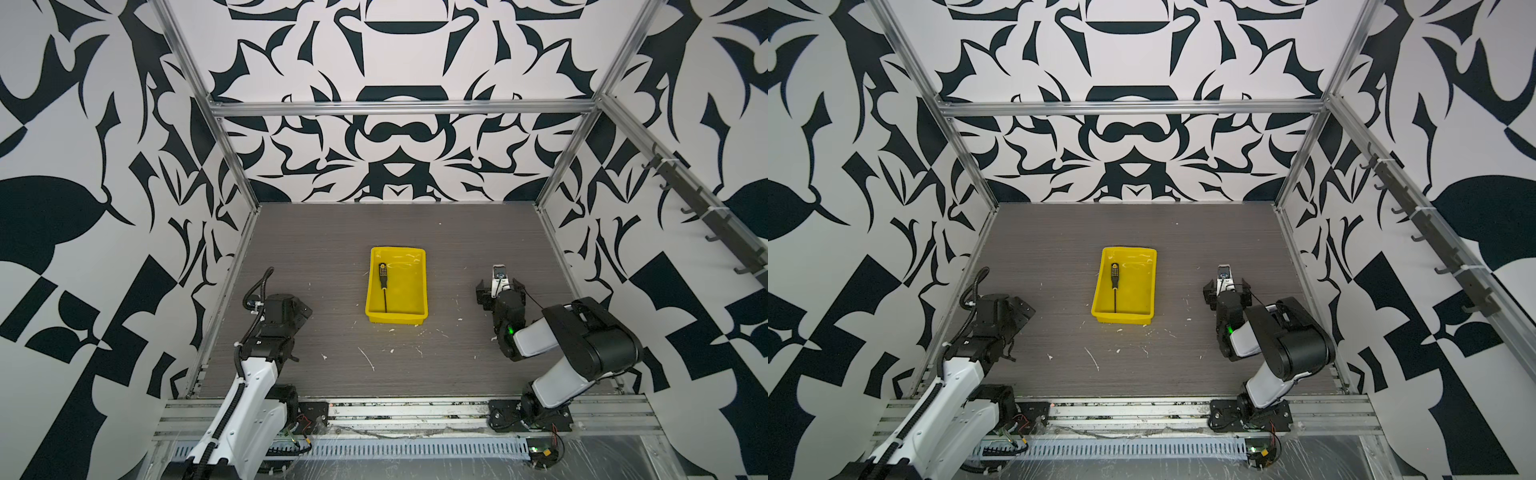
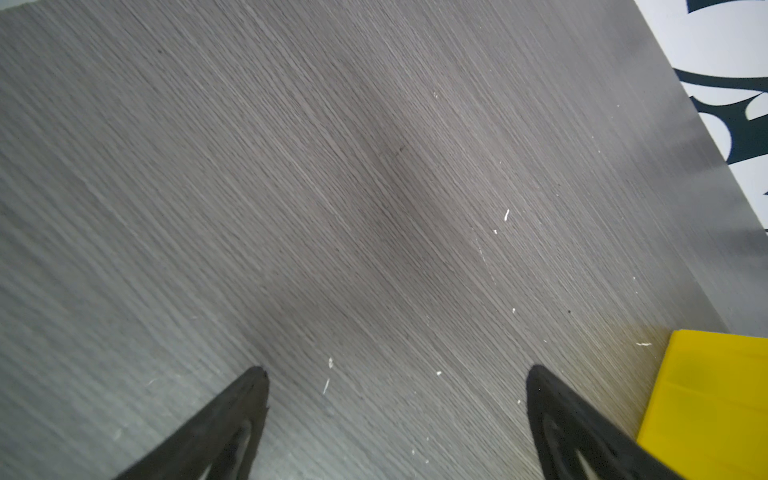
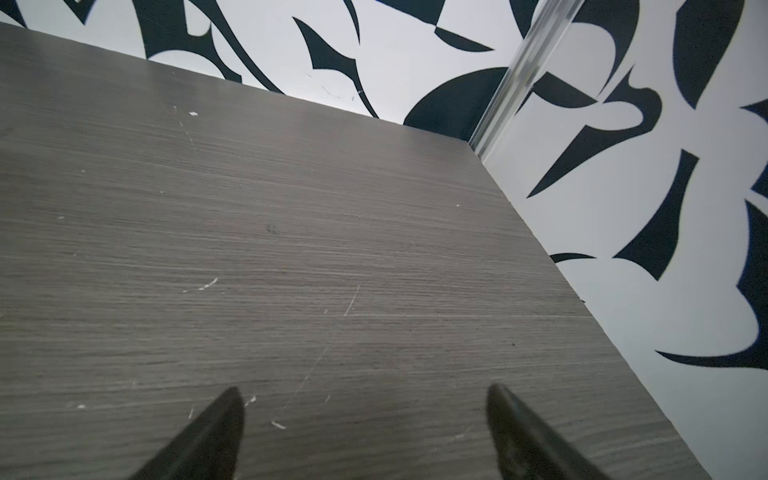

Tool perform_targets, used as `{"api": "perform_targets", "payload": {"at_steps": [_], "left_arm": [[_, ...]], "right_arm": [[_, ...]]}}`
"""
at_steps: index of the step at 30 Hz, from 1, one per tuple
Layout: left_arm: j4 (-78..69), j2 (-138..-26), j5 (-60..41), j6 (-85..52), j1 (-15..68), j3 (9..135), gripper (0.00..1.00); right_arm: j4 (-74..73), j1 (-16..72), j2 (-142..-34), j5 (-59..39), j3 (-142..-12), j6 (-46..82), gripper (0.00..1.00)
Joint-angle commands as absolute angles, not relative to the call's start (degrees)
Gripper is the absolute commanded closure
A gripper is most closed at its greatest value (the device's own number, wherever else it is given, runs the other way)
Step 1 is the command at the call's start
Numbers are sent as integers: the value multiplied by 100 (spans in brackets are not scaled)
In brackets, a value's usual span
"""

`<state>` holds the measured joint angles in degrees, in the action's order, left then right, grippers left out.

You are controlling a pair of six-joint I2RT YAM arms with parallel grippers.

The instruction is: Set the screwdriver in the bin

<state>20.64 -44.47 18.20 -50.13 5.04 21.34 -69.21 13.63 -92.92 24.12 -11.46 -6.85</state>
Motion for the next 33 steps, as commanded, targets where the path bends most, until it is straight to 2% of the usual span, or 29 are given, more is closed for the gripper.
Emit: {"api": "perform_targets", "payload": {"at_steps": [1, 6, 11, 14, 19, 22, 26, 30, 33], "left_arm": [[2074, -4499, 1844, -5062, 485, 2242, 1], [2024, -4389, 1578, -4906, 483, 2222, 0], [934, -4063, 1109, -4529, 484, 1797, 1], [559, -3914, 1609, -4582, 484, 1834, 1], [153, -4123, 3412, -5073, 483, 1928, 1], [-1117, -4450, 3944, -4840, 483, 1581, 1], [-2088, -4891, 4258, -4703, 476, 1416, 1], [-1652, -5133, 4122, -4452, 475, 1841, 1], [-1519, -5320, 3965, -3762, 479, 1986, 1]], "right_arm": [[-7200, 1374, -9189, 2330, -1244, -606, 0], [-7192, 1373, -9187, 2321, -1248, -601, 0], [-7198, 1378, -9185, 2329, -1242, -603, 0], [-7199, 1378, -9185, 2329, -1241, -602, 0], [-7199, 1377, -9185, 2329, -1248, -602, 0], [-7198, 1371, -9186, 2329, -1248, -604, 0], [-7199, 1372, -9185, 2329, -1243, -602, 0], [-7204, 1372, -9191, 2329, -1248, -607, 0], [-7180, 1379, -9186, 2321, -1257, -598, 0]]}}
